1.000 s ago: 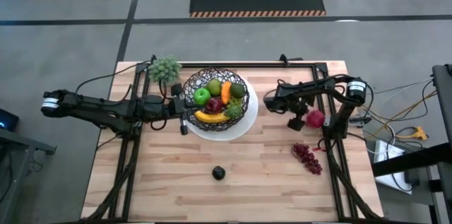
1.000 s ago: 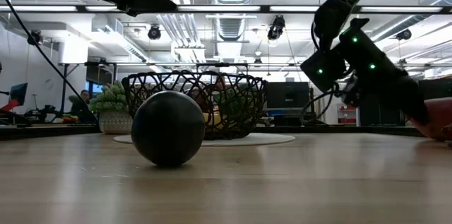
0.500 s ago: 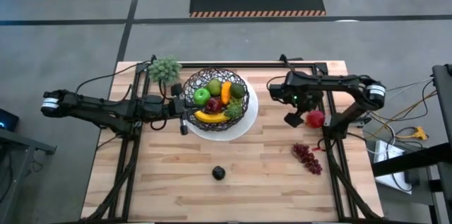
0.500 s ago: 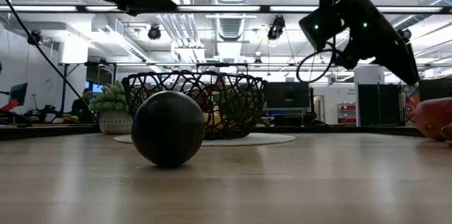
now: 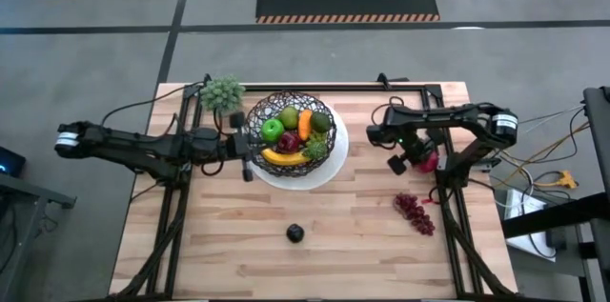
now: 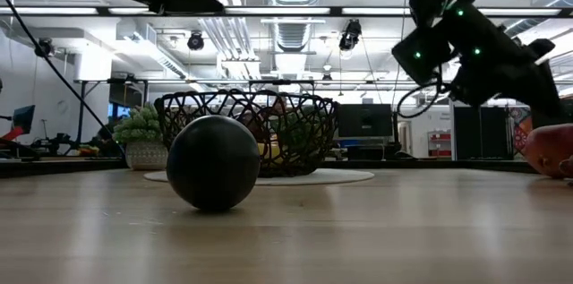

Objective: Build produce basket
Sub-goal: Put the pomegranate into the wire basket

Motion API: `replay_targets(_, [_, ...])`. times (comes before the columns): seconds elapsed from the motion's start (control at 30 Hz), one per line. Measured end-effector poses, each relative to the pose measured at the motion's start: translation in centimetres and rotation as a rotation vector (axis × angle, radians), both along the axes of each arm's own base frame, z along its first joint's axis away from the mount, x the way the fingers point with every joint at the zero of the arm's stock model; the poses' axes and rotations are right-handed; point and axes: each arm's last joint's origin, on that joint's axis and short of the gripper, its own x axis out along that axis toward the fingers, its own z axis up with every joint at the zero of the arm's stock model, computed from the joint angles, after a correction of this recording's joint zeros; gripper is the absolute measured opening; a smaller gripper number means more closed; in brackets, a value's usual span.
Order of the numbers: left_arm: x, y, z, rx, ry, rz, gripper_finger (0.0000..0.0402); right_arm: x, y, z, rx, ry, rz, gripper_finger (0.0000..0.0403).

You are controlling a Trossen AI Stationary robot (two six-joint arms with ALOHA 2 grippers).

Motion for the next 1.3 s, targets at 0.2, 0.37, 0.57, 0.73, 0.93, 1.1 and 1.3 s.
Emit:
replay_targets(0.2, [-0.7,0.0,0.6,-0.002,-0.038,0.003,0.0002,-0.3,-0.2,-1.3,-0.066,0.1,0.037,0.0009])
replay_targets(0.37, [-1.1,0.0,0.6,-0.019,-0.048,0.005,0.0002,0.1,-0.4,-2.1,-0.089,0.091,0.057,0.0008])
replay_targets(0.57, [-1.1,0.0,0.5,-0.026,-0.047,0.007,0.0002,2.2,-1.0,-1.6,-0.149,-0.093,0.06,0.0008])
replay_targets(0.73, [-1.0,0.0,0.4,-0.026,-0.043,0.007,0.0002,4.0,-1.6,1.3,-0.229,-0.249,0.056,0.0008])
replay_targets(0.93, [-1.0,0.0,0.4,-0.027,-0.044,0.004,0.0002,5.4,-2.2,4.4,-0.288,-0.351,0.111,0.0009])
replay_targets(1.1, [-0.9,0.0,0.3,-0.027,-0.037,0.003,0.0002,5.0,-3.0,5.0,-0.327,-0.287,0.13,0.0043])
replay_targets(1.3, [-0.8,0.0,0.2,-0.027,-0.032,0.002,0.0002,4.2,-4.2,4.3,-0.427,-0.219,0.0,0.0142])
